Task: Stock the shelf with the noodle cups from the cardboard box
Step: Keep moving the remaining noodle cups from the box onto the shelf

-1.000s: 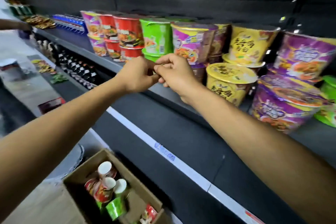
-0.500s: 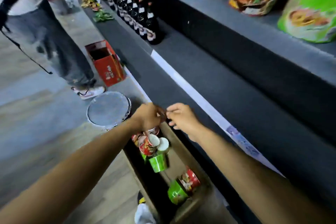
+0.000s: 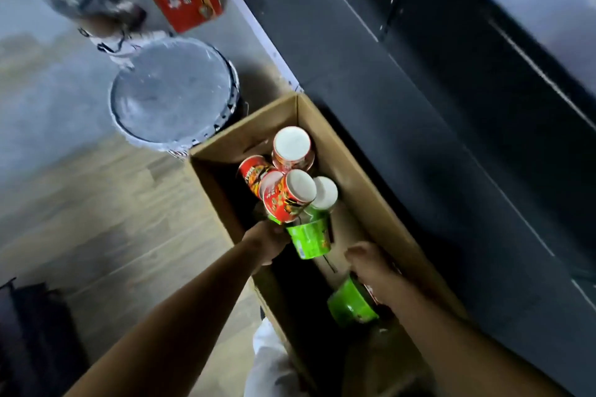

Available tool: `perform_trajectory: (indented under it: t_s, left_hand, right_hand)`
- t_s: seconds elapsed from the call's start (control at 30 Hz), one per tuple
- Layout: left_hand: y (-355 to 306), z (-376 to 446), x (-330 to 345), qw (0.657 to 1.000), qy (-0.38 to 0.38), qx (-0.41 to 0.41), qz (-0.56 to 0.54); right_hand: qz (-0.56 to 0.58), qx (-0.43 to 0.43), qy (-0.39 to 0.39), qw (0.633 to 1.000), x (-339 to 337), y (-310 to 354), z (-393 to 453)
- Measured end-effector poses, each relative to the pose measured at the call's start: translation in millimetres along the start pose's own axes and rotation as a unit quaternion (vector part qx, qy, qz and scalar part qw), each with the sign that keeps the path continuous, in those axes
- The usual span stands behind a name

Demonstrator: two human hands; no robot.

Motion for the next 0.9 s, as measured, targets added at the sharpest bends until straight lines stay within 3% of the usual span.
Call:
perform_trajectory:
  t_s: [0.27, 0.43, 0.53, 0.63, 0.73, 0.9]
  left_hand:
    - [53.5, 127.8, 77.7, 0.975, 0.016, -0.134, -0.176]
    - [64.4, 180.1, 104.3, 0.967, 0.041, -0.131, -0.216]
    - [73.5, 195.1, 114.4, 0.950, 0.045, -0.172, -0.256]
    - [75.5, 204.7, 115.9, 0.957, 0.037, -0.151, -0.246]
    - [79.7, 212.2, 124.3, 0.939, 0.047, -0.167, -0.297]
    - [79.7, 202.0, 122.8, 0.939, 0.035, -0.176, -0.295]
  right_hand:
    - [0.030, 0.029, -0.006, 0.999, 54.0, -19.0, 143.5]
    - [0.086, 0.056, 0.012, 0.995, 92.0, -20.8, 205.4]
    - [0.113, 0.088, 0.023, 0.989, 108.7, -22.0, 228.0]
    - [0.128, 0.142, 0.081, 0.978, 124.0, -27.7, 244.0]
    - [0.124, 0.168, 0.125, 0.970, 131.0, -32.6, 248.6]
    - [0.166, 0.216, 0.143, 0.951, 127.2, -50.3, 233.6]
Point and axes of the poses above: each hand's wrist, its own z-axis towards the middle knuckle, its own x-axis out of the palm, y = z × x, the point moved 7 cm from there along z, towards the middle knuckle, and after that the axes turned 4 degrees about x, right-handed, at the moved point
